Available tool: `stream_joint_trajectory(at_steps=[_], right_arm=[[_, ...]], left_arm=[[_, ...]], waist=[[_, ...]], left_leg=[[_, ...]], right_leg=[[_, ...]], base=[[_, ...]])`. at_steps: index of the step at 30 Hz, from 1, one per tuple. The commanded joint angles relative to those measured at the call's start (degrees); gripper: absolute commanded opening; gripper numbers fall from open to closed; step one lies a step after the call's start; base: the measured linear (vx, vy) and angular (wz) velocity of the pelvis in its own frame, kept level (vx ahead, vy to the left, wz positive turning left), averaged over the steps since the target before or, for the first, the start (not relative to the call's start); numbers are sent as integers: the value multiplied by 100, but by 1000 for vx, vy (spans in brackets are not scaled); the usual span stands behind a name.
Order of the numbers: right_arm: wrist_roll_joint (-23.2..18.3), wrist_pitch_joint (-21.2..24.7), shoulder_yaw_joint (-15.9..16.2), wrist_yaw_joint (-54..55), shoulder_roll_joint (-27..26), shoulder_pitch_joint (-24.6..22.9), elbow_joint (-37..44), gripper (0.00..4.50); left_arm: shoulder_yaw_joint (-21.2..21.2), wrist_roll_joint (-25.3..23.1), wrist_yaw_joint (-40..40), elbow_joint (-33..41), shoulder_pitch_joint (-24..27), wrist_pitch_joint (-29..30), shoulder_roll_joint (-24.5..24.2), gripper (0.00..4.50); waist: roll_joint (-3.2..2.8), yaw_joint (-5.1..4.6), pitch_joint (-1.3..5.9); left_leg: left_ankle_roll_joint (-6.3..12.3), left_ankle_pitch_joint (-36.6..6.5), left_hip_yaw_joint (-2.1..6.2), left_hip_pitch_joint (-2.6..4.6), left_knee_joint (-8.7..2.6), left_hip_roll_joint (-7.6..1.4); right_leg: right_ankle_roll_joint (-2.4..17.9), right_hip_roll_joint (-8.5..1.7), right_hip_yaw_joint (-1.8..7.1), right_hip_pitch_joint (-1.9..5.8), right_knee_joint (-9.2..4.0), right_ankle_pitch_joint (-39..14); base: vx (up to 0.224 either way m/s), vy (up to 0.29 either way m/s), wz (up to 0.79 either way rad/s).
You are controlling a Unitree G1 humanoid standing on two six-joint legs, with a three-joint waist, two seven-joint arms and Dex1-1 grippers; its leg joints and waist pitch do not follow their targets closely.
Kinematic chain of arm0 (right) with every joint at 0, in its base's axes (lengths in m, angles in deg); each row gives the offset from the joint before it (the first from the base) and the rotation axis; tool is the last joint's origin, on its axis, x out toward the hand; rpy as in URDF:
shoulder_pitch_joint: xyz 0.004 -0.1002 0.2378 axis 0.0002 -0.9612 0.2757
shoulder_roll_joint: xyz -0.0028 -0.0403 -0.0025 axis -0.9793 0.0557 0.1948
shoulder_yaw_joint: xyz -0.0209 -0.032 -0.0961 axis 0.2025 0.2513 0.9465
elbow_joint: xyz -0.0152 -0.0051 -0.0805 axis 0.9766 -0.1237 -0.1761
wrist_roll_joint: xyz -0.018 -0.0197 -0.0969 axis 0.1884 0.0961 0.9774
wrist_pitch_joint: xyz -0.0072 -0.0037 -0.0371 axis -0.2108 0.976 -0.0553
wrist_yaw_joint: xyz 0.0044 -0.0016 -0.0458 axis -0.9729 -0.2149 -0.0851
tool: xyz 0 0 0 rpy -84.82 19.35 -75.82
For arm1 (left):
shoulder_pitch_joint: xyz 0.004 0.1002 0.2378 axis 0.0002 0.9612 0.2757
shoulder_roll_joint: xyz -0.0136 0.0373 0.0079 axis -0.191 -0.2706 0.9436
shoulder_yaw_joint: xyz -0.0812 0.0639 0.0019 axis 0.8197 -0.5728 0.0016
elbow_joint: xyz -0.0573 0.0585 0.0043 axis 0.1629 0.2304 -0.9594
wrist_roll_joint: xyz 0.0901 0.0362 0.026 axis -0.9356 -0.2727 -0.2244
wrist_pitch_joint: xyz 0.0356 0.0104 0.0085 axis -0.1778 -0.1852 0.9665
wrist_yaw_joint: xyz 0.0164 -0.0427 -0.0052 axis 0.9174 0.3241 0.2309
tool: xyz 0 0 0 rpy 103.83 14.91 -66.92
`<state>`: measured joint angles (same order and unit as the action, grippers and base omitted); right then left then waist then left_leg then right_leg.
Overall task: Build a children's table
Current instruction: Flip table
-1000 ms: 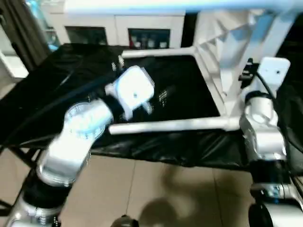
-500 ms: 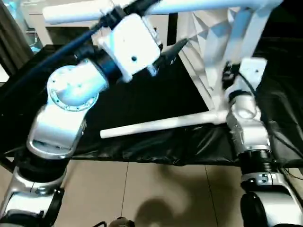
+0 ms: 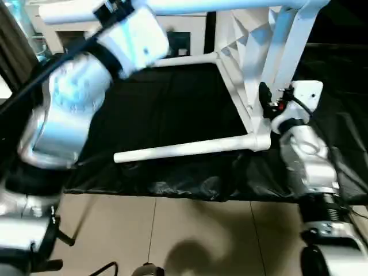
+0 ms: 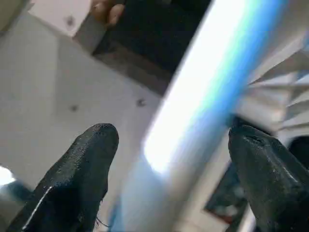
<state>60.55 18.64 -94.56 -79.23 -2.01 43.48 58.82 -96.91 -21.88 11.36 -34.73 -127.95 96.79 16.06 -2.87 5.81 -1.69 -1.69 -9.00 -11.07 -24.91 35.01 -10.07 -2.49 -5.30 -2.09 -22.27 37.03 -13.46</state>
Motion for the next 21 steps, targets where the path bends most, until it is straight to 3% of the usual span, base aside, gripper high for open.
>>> stream_joint_trajectory(at_steps=[1,5,10,13,18,21], right_arm=[[-120,204,159,-329,-4,-94,196,249],[-276,513,336,-599,-67,-312,642,249],[-391,913,472,-645,-149,-421,999,249],[-346,1226,562,-511,-243,-469,1170,249],[-83,1301,705,-353,-305,-532,1306,249],[216,1171,800,-223,-250,-518,1287,249]], left_arm=[[-42,-119,-70,-249,-157,-148,5,410],[-183,-366,-249,-840,-370,-467,38,410],[-294,-485,-387,-1299,-503,-764,56,410],[-390,-592,-477,-1773,-593,-1044,57,410],[-441,-726,-642,-2418,-722,-1411,42,410],[-394,-714,-722,-2538,-713,-1487,59,410]], waist=[[-4,44,367],[-7,57,376],[-22,93,381],[-23,100,360],[-11,87,310],[-23,95,315]], left_leg=[[-160,-1155,172,271,-421,-231],[-65,-964,169,257,-397,-217],[-145,-1158,192,283,-423,-242],[-248,-1404,197,293,-457,-245],[-514,-2086,225,342,-537,-245],[-568,-2116,228,355,-543,-246]], right_leg=[[1108,-240,128,146,-389,255],[1148,-227,120,152,-375,533],[1128,-243,116,142,-376,342],[1095,-253,126,126,-403,38],[906,-289,158,96,-505,-942],[848,-299,172,77,-517,-993]], base=[[0,0,0],[0,0,0],[0,0,0],[0,0,0],[0,0,0],[0,0,0]])
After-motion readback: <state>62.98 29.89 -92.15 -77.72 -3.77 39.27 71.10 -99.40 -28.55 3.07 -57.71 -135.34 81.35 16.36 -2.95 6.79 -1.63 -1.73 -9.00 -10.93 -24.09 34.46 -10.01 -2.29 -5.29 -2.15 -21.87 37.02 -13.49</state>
